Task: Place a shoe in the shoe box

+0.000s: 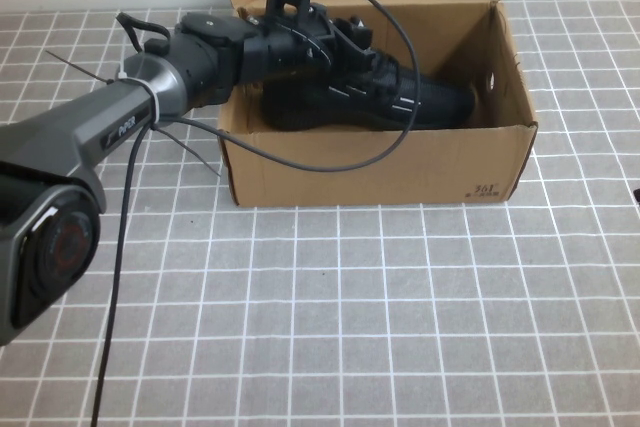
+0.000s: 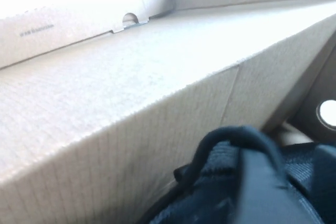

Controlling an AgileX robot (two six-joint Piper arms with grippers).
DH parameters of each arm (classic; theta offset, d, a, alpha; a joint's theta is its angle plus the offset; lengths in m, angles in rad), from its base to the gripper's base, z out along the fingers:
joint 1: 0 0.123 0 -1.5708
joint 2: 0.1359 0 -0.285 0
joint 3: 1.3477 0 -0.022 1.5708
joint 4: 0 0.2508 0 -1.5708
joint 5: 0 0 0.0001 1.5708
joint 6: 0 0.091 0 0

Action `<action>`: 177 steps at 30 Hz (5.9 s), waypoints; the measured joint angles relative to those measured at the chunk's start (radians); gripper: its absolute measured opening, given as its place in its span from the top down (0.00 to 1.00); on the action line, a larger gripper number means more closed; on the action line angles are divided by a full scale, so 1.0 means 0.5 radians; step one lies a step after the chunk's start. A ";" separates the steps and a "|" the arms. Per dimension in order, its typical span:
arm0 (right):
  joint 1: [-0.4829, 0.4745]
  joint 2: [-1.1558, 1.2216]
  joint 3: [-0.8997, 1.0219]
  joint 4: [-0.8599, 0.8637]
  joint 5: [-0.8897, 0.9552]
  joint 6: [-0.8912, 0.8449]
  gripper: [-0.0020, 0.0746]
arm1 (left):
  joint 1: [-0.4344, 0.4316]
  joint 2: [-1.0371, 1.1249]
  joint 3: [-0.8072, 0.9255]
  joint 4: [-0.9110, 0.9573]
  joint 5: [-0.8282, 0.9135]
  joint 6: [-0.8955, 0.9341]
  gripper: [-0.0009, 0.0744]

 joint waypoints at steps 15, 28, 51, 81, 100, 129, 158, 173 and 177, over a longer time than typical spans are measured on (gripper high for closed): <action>0.000 0.000 0.000 0.004 0.000 -0.016 0.99 | 0.000 -0.148 0.000 0.045 -0.001 -0.174 0.27; 0.000 -0.219 0.000 0.004 0.000 -0.047 0.99 | 0.000 -0.633 0.000 1.129 0.583 -1.139 0.77; 0.000 -1.362 0.137 0.247 0.029 -0.213 0.99 | 0.000 -1.856 0.871 1.833 0.520 -1.662 0.99; 0.000 -1.818 1.040 0.624 -0.810 -0.558 0.99 | 0.000 -4.487 3.797 1.641 -0.997 -1.692 0.99; -0.003 -1.779 1.040 0.678 -0.820 -0.562 0.99 | 0.000 -4.484 3.891 1.604 -1.044 -1.611 0.99; -0.720 -2.027 2.521 0.311 -2.836 -0.566 0.99 | 0.000 -4.484 3.891 1.604 -1.045 -1.611 0.99; -0.745 -2.242 2.557 0.433 -1.777 -0.566 0.99 | 0.000 -4.484 3.891 1.599 -1.045 -1.611 0.99; -0.745 -2.242 2.557 0.438 -1.772 -0.566 0.99 | 0.000 -4.484 3.891 1.599 -1.045 -1.611 0.99; -0.745 -2.242 2.557 0.438 -1.769 -0.566 0.99 | 0.004 -4.484 3.891 1.832 -1.076 -1.631 0.99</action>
